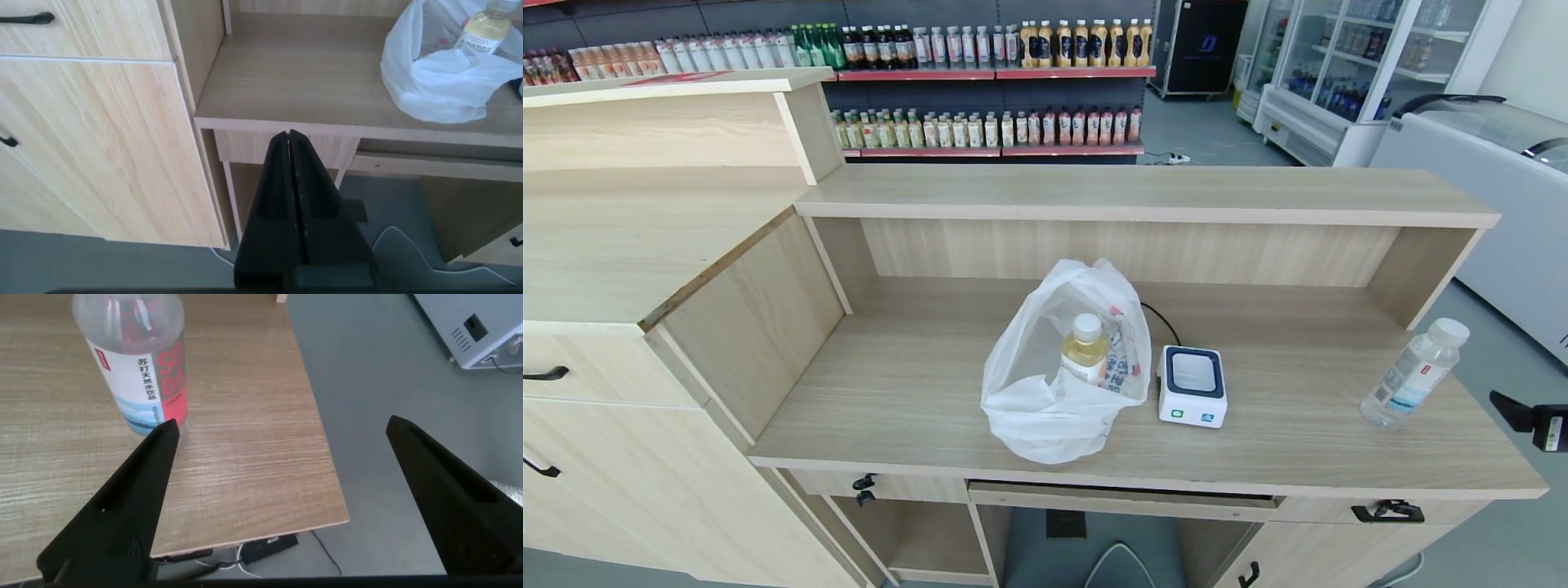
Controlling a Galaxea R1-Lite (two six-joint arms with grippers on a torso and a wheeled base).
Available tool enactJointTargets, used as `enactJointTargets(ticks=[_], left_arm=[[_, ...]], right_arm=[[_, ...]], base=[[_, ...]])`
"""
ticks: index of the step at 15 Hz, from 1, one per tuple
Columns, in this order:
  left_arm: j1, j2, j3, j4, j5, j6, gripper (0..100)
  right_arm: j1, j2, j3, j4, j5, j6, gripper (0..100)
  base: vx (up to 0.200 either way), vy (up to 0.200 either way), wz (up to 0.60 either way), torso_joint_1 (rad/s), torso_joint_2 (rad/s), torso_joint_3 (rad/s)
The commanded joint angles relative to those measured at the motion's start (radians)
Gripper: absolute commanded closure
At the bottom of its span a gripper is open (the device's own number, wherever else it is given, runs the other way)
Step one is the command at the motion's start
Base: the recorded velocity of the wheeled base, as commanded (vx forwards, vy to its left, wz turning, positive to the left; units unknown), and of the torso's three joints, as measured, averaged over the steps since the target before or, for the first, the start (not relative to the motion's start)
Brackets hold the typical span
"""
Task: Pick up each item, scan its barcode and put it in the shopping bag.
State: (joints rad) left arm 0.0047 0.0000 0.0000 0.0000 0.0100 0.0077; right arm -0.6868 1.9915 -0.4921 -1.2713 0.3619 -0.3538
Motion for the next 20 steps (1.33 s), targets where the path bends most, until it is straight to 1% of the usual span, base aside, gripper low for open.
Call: enactJointTargets(ticks=[1, 5, 11, 16, 20], left_arm=[[0.0, 0.0, 0.0, 0.0, 0.001, 0.0, 100], [0.0, 0.0, 0.0, 0.0, 0.001, 0.0, 100], [0.0, 0.0, 0.0, 0.0, 0.001, 0.0, 100], [0.0, 0.0, 0.0, 0.0, 0.001, 0.0, 100], [0.0, 0.0, 0.0, 0.0, 0.001, 0.0, 100]], right_arm=[[0.029, 0.047, -0.016, -0.002, 0.0, -0.001, 0], [0.064, 0.102, -0.051, -0.017, -0.001, 0.004, 0], [0.081, 0.156, -0.111, -0.022, -0.001, 0.004, 0], [0.142, 0.21, -0.166, -0.02, -0.003, 0.019, 0], [0.174, 0.25, -0.171, -0.022, -0.003, 0.019, 0]], base=[[0.0, 0.0, 0.0, 0.0, 0.0, 0.0], [0.0, 0.0, 0.0, 0.0, 0.0, 0.0], [0.0, 0.0, 0.0, 0.0, 0.0, 0.0], [0.0, 0.0, 0.0, 0.0, 0.0, 0.0], [0.0, 0.0, 0.0, 0.0, 0.0, 0.0]])
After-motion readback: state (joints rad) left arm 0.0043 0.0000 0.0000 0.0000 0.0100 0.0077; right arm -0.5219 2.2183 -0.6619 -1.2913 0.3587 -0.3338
